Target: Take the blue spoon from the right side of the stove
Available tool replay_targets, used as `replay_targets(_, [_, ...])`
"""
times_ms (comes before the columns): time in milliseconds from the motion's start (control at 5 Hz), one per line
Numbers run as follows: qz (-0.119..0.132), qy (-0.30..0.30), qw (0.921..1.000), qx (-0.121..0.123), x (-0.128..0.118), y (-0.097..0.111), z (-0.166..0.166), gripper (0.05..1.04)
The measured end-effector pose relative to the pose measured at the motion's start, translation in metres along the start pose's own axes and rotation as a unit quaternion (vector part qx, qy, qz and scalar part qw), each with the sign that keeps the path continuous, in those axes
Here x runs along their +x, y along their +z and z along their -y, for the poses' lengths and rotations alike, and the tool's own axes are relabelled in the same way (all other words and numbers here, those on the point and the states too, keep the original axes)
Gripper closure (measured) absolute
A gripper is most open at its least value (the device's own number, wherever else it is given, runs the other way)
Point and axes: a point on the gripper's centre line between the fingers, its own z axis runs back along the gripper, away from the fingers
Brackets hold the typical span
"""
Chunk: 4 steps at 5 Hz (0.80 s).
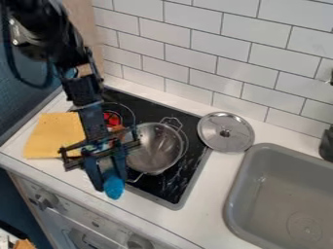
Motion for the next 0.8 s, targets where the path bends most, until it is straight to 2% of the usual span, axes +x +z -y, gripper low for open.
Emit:
replay_targets(200, [-0.005, 0.018, 0.9998, -0.006, 0.011, 0.0, 0.006, 0.67])
replay_targets(400, [0.011, 0.024, 0.9993, -0.028, 0.021, 0.013, 0.015, 0.67])
replay_targets(800, [0.044, 0.014, 0.9945, -0.094, 0.04, 0.045, 0.04, 0.67])
